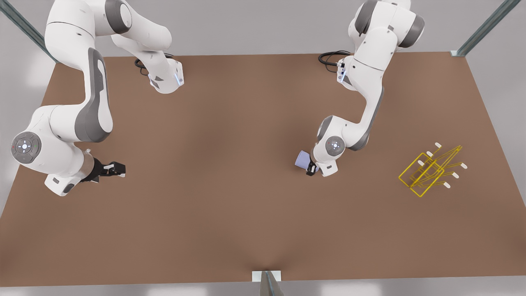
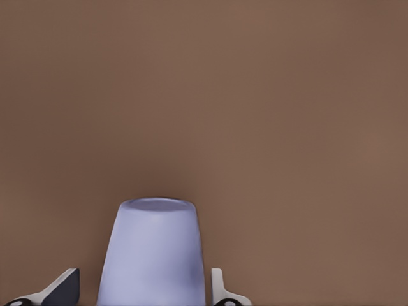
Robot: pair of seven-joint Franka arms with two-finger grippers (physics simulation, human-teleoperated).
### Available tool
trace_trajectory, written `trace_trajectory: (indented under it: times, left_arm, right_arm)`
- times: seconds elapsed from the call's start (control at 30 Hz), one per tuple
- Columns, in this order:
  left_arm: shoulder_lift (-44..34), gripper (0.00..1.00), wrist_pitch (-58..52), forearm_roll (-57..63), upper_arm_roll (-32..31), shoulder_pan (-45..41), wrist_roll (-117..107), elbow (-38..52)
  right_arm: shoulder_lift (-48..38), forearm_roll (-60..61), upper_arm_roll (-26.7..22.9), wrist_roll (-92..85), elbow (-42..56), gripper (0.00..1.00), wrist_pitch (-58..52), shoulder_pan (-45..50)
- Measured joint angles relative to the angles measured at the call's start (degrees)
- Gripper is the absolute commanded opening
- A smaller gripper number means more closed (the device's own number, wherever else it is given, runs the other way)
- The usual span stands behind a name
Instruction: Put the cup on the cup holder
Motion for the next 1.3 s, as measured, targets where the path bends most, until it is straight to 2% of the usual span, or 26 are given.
trace_trajectory:
  times: [0.4,0.43,0.47,0.77,0.9,0.97,1.07,1.13,1.17,1.2,1.27,1.3]
  left_arm:
    - [2.6,1.0,2.0,0.0,0.2,0.3,1.8,-0.2]
    - [2.6,0.81,2.0,0.0,0.2,0.4,1.9,-0.2]
    - [2.7,0.75,2.0,0.0,0.2,0.4,2.0,-0.2]
    - [3.3,0.78,2.3,-0.2,0.2,0.8,2.6,0.0]
    - [-0.2,0.78,0.8,-0.3,0.5,0.7,2.7,1.0]
    - [-3.1,0.78,-3.5,0.0,4.0,0.7,2.6,6.1]
    - [-3.3,0.78,-14.3,3.6,7.4,0.8,1.5,24.0]
    - [-3.3,0.78,-19.6,10.5,8.3,0.4,0.2,29.6]
    - [-3.3,0.78,-21.7,15.2,9.8,-1.0,-0.5,30.4]
    - [-2.8,0.78,-23.4,19.5,16.5,-6.3,-1.2,30.6]
    - [-0.5,0.78,-26.1,25.4,36.7,-21.5,-2.2,28.4]
    - [1.6,0.78,-26.9,27.3,44.1,-27.0,-2.7,27.8]
  right_arm:
    - [0.0,0.0,0.0,-1.4,0.0,1.0,-0.1,0.0]
    - [0.0,0.0,0.0,-1.5,0.0,1.0,-0.1,0.0]
    - [0.0,0.0,0.0,-1.5,0.1,1.0,-0.1,0.0]
    - [0.1,-0.1,-0.1,-1.9,0.4,1.0,0.1,0.1]
    - [0.4,-0.1,-0.1,-1.9,0.3,1.0,0.2,0.2]
    - [0.4,-0.2,-0.1,-2.0,0.3,1.0,0.2,0.2]
    - [0.4,-0.2,-0.1,-2.0,0.3,1.0,0.3,0.2]
    - [0.4,-0.2,-0.1,-2.0,0.3,1.0,0.3,0.1]
    - [0.5,-0.2,-0.1,-2.0,0.3,1.0,0.3,0.1]
    - [0.5,-0.2,-0.1,-2.0,0.3,1.0,0.3,0.1]
    - [0.5,-0.2,-0.1,-2.1,0.3,1.0,0.3,0.1]
    - [0.5,-0.2,-0.1,-2.1,0.3,1.0,0.3,0.1]
